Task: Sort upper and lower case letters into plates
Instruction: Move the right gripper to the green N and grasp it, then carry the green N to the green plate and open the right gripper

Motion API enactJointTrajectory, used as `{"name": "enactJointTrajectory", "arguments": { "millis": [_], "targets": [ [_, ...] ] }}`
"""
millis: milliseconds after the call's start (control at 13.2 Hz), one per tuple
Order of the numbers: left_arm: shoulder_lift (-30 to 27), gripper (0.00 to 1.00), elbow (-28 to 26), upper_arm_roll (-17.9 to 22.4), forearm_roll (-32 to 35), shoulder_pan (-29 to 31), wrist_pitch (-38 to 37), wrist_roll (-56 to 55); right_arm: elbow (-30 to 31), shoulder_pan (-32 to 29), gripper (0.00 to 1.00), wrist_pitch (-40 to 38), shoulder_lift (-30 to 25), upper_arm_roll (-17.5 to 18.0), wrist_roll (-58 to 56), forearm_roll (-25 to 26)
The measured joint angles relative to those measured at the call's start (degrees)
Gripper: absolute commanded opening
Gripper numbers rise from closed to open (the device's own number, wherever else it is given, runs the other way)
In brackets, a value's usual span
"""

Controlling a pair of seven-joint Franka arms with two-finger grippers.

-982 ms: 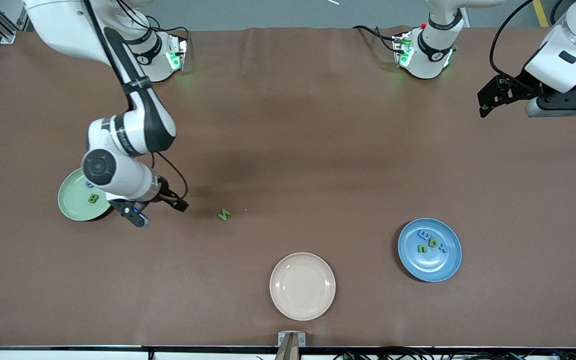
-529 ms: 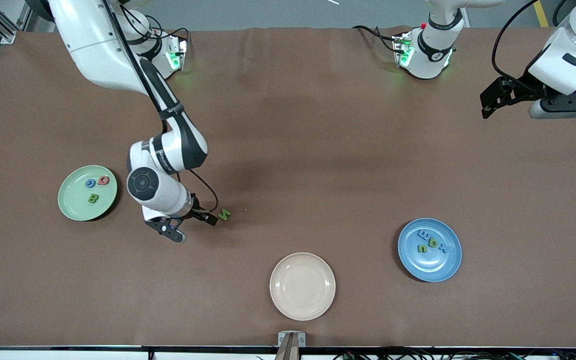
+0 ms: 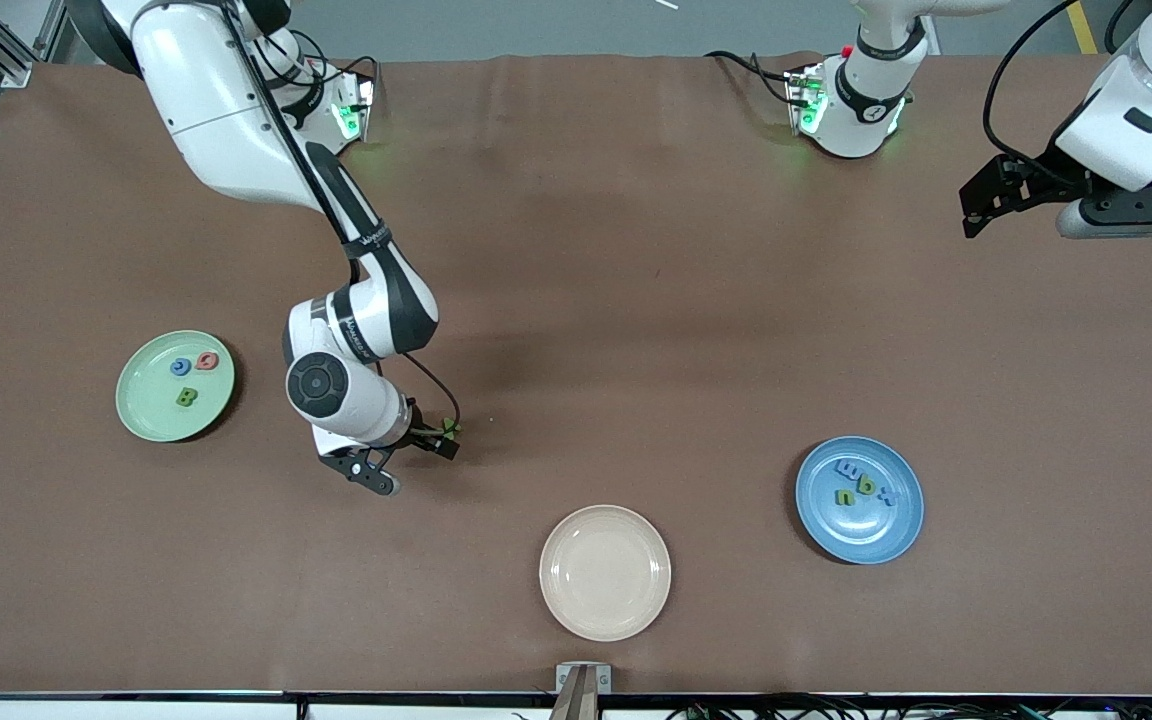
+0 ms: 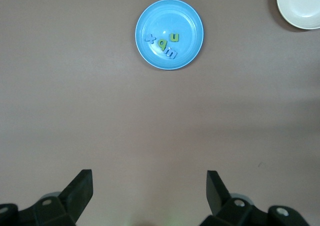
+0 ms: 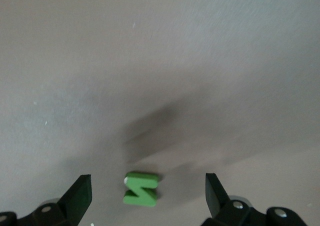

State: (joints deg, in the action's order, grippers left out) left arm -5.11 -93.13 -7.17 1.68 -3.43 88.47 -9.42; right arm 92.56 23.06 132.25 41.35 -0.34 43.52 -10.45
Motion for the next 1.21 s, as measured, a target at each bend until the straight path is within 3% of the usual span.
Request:
{"name": "enactJointTrajectory", "arguments": {
  "millis": [302, 529, 1209],
  "targets": [
    [0.0, 1.00, 0.0, 0.0, 0.0, 0.0, 0.0, 0.0, -0.1, 1.6, 0.99, -0.5, 0.7, 0.0, 0.0, -1.8],
    [0.0, 1.00, 0.0, 0.0, 0.0, 0.0, 0.0, 0.0, -0.1, 1.8, 0.92, -0.6, 1.3, 0.0, 0.0, -1.8],
    [0.0, 1.00, 0.0, 0.1, 0.0, 0.8, 0.0, 0.0, -0.6, 1.8, 0.43, -0.8, 2.4, -0.1, -0.1, -1.7]
  ]
}}
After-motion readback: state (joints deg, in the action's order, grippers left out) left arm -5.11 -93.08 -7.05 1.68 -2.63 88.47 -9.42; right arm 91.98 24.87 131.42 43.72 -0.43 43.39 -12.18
